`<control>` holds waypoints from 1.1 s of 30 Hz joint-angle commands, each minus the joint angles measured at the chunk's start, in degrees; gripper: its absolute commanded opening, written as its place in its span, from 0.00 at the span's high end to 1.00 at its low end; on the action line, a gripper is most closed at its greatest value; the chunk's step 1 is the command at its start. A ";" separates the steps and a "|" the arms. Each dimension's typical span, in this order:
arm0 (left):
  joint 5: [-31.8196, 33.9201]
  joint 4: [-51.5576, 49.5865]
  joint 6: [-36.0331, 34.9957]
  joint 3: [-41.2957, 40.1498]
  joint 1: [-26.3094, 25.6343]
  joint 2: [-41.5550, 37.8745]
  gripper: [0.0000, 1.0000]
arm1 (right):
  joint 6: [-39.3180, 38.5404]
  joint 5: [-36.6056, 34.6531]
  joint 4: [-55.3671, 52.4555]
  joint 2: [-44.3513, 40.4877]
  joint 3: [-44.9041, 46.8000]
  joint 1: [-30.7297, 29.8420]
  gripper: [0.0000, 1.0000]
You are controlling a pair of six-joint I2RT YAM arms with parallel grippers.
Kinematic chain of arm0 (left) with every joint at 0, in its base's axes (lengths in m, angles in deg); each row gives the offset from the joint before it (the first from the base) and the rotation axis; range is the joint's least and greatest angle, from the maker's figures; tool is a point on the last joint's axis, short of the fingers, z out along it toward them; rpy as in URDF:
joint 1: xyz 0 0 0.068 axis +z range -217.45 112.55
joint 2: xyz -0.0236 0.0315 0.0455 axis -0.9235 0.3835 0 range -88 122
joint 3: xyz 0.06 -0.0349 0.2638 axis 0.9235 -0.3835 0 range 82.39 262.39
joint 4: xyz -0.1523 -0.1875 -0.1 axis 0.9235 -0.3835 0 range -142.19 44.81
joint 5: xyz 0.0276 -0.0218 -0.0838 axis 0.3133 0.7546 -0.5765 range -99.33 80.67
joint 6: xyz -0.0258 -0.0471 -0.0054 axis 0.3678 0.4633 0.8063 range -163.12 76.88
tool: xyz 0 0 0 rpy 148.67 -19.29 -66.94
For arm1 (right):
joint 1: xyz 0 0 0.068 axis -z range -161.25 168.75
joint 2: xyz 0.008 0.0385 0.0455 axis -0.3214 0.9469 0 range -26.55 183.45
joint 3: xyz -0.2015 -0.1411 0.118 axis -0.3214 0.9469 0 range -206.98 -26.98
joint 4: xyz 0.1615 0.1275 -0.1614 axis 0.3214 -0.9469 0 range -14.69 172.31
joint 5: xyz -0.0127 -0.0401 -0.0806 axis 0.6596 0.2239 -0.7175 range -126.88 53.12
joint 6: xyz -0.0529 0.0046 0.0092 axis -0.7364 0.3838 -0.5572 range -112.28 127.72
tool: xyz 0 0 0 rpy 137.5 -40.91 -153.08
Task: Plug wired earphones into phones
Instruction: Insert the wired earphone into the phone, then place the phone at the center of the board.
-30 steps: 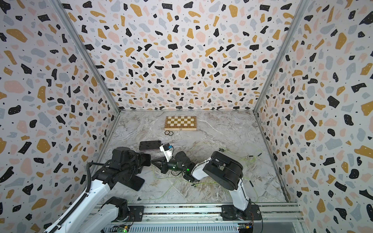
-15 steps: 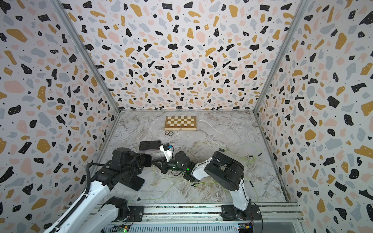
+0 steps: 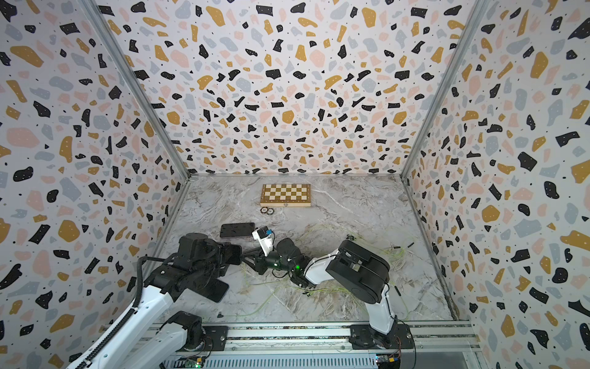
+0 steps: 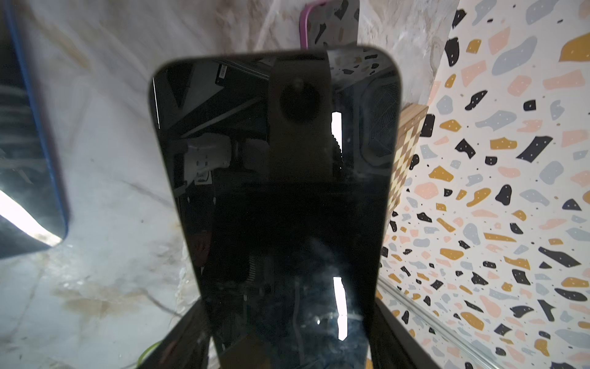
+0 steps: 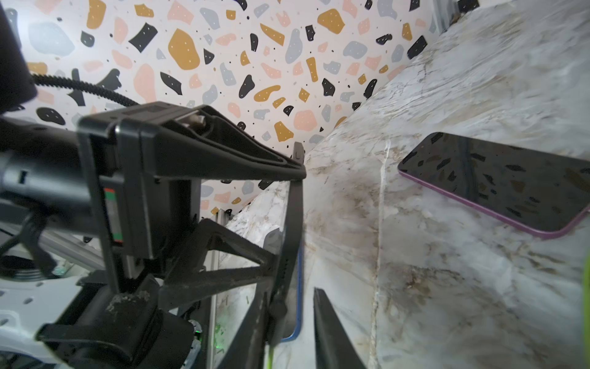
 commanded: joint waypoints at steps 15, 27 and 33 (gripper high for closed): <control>8.19 5.10 -1.45 2.14 -0.41 13.46 0.42 | -11.60 -15.81 -9.22 -20.36 13.05 2.82 0.22; 11.03 6.51 -1.08 4.82 -0.37 26.74 0.38 | -11.66 -17.84 -8.72 -17.86 14.88 4.34 0.26; 11.82 5.94 -1.32 5.45 -0.30 29.61 0.28 | -11.84 -17.77 -9.21 -17.74 14.70 4.33 0.26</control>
